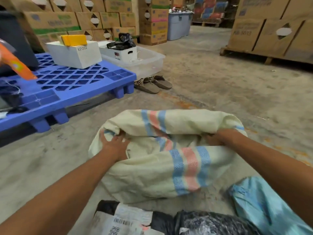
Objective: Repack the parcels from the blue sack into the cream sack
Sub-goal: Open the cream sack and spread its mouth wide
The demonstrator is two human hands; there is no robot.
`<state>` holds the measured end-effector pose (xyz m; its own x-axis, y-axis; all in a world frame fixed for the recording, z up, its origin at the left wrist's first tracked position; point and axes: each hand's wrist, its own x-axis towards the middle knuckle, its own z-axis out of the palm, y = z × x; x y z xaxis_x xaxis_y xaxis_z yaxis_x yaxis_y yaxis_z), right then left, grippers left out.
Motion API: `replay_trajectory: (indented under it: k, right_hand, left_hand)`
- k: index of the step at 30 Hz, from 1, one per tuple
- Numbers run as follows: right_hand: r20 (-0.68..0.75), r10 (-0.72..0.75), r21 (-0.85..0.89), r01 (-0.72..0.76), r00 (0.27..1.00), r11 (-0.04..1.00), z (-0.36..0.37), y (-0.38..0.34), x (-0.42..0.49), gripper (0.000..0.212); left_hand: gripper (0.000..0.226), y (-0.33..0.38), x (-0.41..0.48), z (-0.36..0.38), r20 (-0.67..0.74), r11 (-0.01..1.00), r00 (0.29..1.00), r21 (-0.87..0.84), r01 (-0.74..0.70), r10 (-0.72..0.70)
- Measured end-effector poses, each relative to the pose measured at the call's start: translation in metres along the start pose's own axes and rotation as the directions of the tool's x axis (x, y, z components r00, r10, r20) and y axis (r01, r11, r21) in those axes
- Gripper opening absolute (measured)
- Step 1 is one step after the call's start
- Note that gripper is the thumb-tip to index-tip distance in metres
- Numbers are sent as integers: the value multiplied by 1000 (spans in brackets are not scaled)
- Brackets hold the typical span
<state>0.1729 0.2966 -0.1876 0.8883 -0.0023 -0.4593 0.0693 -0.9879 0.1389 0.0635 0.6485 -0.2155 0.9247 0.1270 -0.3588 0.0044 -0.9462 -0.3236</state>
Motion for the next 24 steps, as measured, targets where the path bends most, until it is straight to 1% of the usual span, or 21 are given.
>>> replay_trajectory:
  k: [1,2,3,4,5,6,7,8,9,10,11,12,13,14,15,16,18,20,21,22,24]
  right_hand:
    - [47,35,-101,-30,998,994,-2,4,-6,71]
    - [102,-7,-194,27,995,981,-3,4,-7,72]
    - [168,-90,-261,132,982,956,-5,-3,-7,83]
    - [258,-183,-292,257,949,921,-6,-15,-11,97]
    - [301,-255,-274,340,919,900,-10,-30,-16,102]
    - [312,-320,-196,390,895,900,-15,-39,-15,97]
    - [294,-369,-99,412,882,906,-24,-50,-19,84]
    - [247,-410,30,416,878,909,-30,-57,-15,68]
    - [151,-432,142,413,889,900,-38,-60,-9,56]
    - [12,-422,222,409,907,885,-43,-59,-1,53]
    - [-137,-369,285,393,919,874,-49,-57,6,60]
    - [-250,-293,345,368,923,863,-55,-54,13,74]
    - [-286,-223,403,328,932,854,-58,-50,22,88]
    - [-258,-199,459,301,945,836,-57,-47,36,99]
    - [-212,-227,474,303,950,827,-53,-44,57,106]
    - [-187,-263,471,321,946,822,-51,-44,76,109]
    - [-199,-296,374,351,934,858,-50,-54,61,106]
    - [-251,-297,194,349,921,917,-48,-58,16,95]
    - [-261,-286,113,323,922,940,-44,-55,0,92]
    - [-267,-264,32,282,927,959,-37,-47,-11,96]
    - [-205,-204,-130,180,957,975,-23,-27,-30,106]
  left_hand:
    - [101,-7,5,-5,-19,999,1000,39,16,-15]
    - [102,-8,8,-13,-46,995,999,99,14,-10]
    - [101,-4,11,-25,-58,989,998,149,2,6]
    - [102,5,12,-39,-42,986,999,167,3,4]
    - [105,18,11,-54,-2,992,1000,124,22,-22]
    - [107,34,9,-67,47,998,998,34,46,-48]
    - [109,51,6,-77,91,996,995,-68,57,-50]
    - [111,69,7,-80,117,987,993,-160,29,-10]
    - [114,87,7,-77,142,973,988,-230,-26,60]
    - [113,102,6,-68,179,964,976,-255,-76,124]
    - [107,115,2,-56,225,967,961,-234,-103,157]
    - [98,123,-2,-44,261,973,952,-203,-108,160]
    - [95,126,-6,-34,295,978,942,-175,-115,163]
    - [98,126,-15,-30,311,979,934,-155,-136,179]
    - [105,124,-23,-30,286,975,935,-137,-175,208]
    - [111,121,-31,-33,229,968,943,-123,-219,243]
    - [120,111,-41,-37,86,962,960,-86,-259,266]
    - [131,94,-34,-39,-22,974,974,-37,-224,224]
    - [134,82,-30,-41,-40,984,983,-16,-180,179]
    - [135,70,-25,-42,-43,992,991,-11,-130,129]
    - [133,45,-15,-43,1,999,999,-28,-46,46]
